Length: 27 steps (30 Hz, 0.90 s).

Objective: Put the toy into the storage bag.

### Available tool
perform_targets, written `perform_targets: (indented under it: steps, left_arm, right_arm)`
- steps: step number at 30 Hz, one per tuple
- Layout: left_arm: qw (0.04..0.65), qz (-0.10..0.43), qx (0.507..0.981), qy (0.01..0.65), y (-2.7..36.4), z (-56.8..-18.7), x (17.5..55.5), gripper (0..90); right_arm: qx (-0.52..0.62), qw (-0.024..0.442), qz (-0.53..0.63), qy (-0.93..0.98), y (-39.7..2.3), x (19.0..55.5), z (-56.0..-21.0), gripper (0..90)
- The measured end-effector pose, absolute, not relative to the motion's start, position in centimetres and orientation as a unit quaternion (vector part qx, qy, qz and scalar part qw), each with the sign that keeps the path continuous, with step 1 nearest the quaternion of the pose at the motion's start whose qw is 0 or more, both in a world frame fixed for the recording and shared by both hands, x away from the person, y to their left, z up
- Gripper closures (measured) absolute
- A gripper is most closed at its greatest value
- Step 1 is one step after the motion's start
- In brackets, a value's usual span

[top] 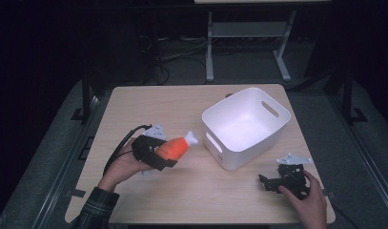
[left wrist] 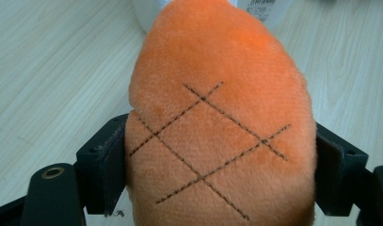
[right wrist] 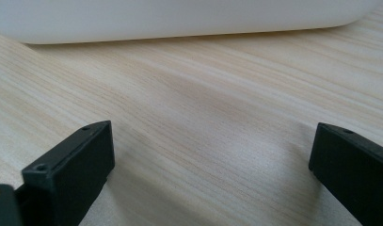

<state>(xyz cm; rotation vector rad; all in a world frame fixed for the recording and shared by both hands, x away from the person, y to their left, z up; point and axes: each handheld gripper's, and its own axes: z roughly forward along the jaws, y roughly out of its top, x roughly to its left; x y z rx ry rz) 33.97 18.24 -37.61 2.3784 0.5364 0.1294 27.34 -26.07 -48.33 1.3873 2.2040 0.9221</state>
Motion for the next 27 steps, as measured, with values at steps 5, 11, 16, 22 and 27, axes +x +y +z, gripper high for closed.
perform_targets:
  steps: [5, 11, 16, 22, 27]
  left_arm:
    - [0.346, 0.048, 0.914, 0.206, 18.1, -37.1, 34.1, 19.6]
    - [0.349, 0.046, 0.914, 0.202, 18.2, -36.3, 34.5, 19.6]
    - [0.357, 0.043, 0.911, 0.200, 17.9, -35.6, 34.7, 19.6]
    - [0.365, 0.041, 0.908, 0.200, 17.7, -35.0, 35.2, 19.7]
    - [0.367, 0.039, 0.908, 0.198, 17.5, -34.6, 35.4, 19.7]
  right_arm:
    - [0.494, 0.188, 0.328, 0.783, -26.1, 27.3, -48.3, 0.2]
    - [0.494, 0.188, 0.328, 0.783, -26.1, 27.3, -48.3, 0.2]
    - [0.493, 0.188, 0.328, 0.783, -26.1, 27.3, -48.3, 0.2]
    - [0.492, 0.189, 0.328, 0.784, -26.1, 27.3, -48.3, 0.2]
    - [0.493, 0.189, 0.328, 0.783, -26.1, 27.3, -48.3, 0.2]
